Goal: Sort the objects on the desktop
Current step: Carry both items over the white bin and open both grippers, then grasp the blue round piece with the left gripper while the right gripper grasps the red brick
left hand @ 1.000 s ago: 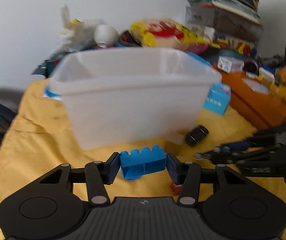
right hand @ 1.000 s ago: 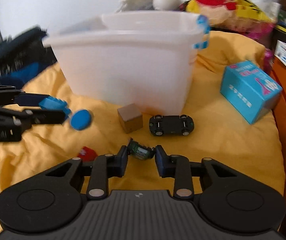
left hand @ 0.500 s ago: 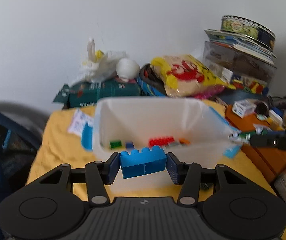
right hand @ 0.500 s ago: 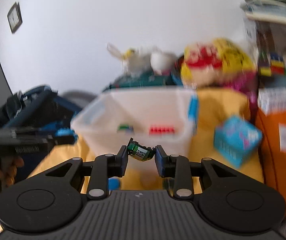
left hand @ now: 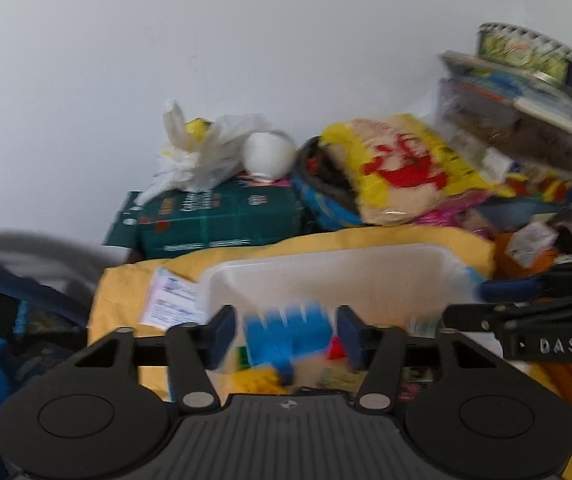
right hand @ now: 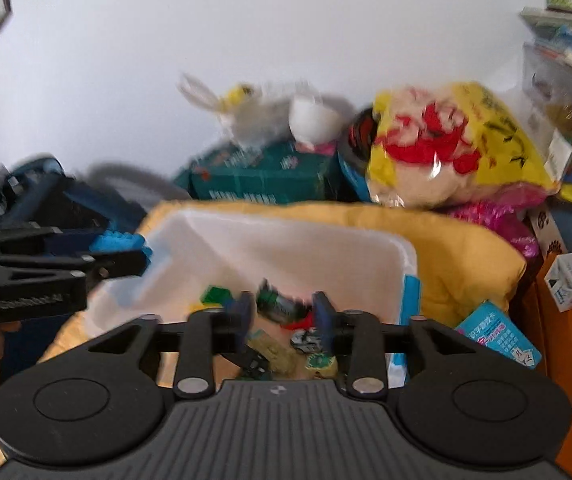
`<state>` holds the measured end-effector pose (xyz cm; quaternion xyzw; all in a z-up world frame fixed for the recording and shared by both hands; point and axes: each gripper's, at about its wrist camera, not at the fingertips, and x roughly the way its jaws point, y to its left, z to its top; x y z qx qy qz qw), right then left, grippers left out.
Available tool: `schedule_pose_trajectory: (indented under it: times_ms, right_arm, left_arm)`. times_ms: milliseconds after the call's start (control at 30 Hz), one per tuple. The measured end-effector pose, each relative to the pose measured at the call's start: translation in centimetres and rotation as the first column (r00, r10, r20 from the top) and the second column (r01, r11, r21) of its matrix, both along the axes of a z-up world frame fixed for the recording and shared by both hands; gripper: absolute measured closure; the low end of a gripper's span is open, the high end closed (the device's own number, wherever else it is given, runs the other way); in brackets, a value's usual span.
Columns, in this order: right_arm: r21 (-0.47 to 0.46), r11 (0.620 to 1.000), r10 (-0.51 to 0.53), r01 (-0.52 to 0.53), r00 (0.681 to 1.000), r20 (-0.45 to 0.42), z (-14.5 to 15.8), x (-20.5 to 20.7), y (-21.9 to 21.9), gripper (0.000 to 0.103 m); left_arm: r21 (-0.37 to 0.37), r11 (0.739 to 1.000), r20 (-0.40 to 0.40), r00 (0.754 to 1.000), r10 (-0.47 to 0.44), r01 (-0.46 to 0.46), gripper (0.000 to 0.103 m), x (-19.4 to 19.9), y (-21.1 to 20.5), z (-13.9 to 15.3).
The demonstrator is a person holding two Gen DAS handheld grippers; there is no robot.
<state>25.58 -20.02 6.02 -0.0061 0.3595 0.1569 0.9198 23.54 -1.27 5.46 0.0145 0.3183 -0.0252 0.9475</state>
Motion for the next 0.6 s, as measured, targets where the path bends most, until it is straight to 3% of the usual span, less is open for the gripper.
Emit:
schedule_pose_trajectory:
  times_ms: [67, 167, 333, 433, 600]
  right_arm:
    - [-0.035, 0.999, -0.003, 0.004, 1.000, 0.011, -0.4, 0.0, 0.0, 0.042]
    - [0.022, 1.000, -0.003, 0.002, 1.000, 0.024, -0.3, -1.7, -0.9, 0.042]
    - [0.038, 0.998, 0.044, -0.047, 0.996, 0.074, -1.1, -7.8, -1.5, 0.042]
    - [-0.011, 0.998, 0.067, -0.066, 0.997, 0.049, -3.9, -11.1, -0.6, 0.042]
    - [-0.068, 0.990, 0.115, -0.121, 0.990, -0.081, -10.0, -13.6, 1.9, 0.044]
  left_arm:
    - [0.015, 0.999, 0.004, 0.999, 0.033, -0.033, 0.031, 0.1, 0.2, -0.2]
    - [-0.009, 1.000, 0.001, 1.000, 0.018, -0.018, 0.031, -1.0, 1.0, -0.7]
    - [-0.032, 0.999, 0.023, 0.999, -0.022, 0.023, 0.031, -5.9, 1.7, -2.5]
    - [-0.058, 0.998, -0.001, 1.000, -0.023, 0.023, 0.031, -9.4, 1.4, -5.5]
    - [0.020, 0.996, -0.123, 0.989, -0.078, 0.081, 0.031, -10.5, -1.2, -11.6]
